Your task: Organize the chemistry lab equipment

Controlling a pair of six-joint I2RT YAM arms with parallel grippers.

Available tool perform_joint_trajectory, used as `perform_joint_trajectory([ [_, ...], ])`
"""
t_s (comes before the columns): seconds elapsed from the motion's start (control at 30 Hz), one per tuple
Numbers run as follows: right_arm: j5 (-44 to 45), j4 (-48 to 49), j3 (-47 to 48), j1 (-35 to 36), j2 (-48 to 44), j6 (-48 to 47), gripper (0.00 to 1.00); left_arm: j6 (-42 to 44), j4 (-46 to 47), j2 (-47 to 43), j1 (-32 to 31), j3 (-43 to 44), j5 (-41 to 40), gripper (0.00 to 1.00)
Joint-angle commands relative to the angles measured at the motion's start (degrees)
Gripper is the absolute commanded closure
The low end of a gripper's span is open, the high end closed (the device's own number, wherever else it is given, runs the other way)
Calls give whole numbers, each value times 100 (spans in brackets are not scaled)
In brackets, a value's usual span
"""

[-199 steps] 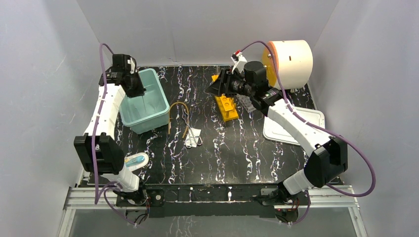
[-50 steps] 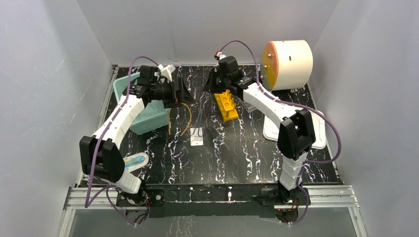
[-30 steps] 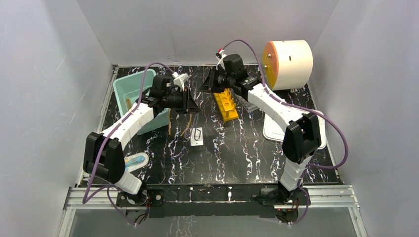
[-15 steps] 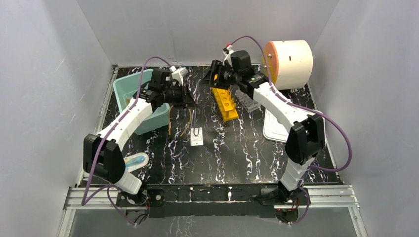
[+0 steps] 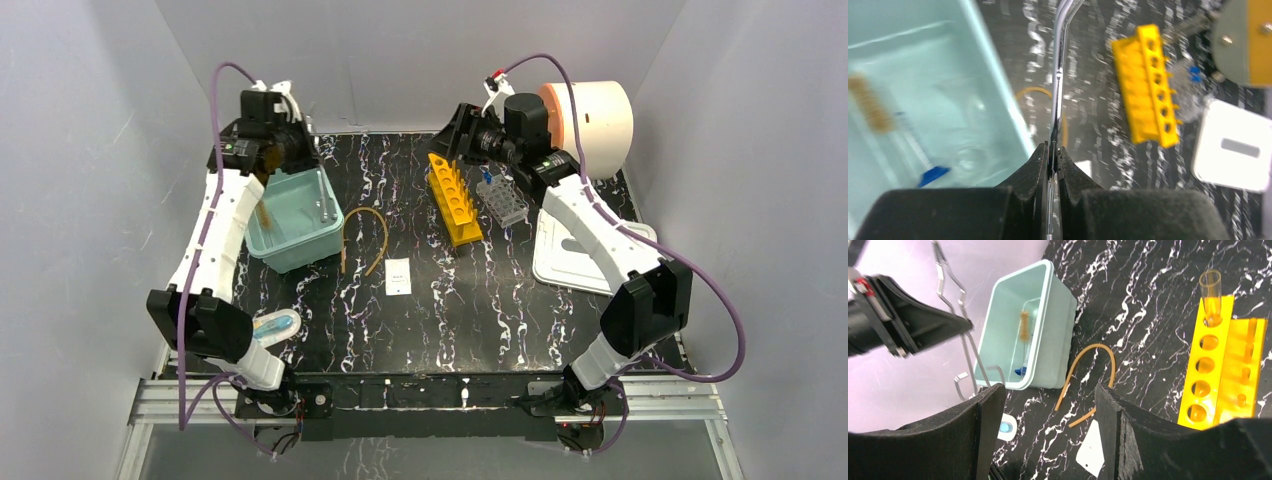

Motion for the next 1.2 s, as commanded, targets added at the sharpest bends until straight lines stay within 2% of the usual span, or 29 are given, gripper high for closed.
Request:
perform_joint_trajectory([
  [0.0, 55, 179, -137, 15, -122, -50, 26, 370, -600, -55, 428, 272, -1227, 100],
  [0.27, 20, 38, 0, 16, 6, -130, 27, 82, -427, 377, 1565, 46, -879, 100],
  [0.37, -81, 74, -17, 11, 72, -115, 27, -423, -121, 667, 1854, 19, 110, 100],
  [0.47, -166, 100, -16, 14, 135, -88, 27, -595, 195, 915, 1872, -134, 461, 100],
  [0.9, -380, 229, -280, 16, 27, -415, 27, -187, 312, 1169, 1872, -1083, -290, 100],
  [1.17, -486, 270, -423, 33, -52, -464, 27, 240, 176, 1944, 1874, -594, -382, 100],
])
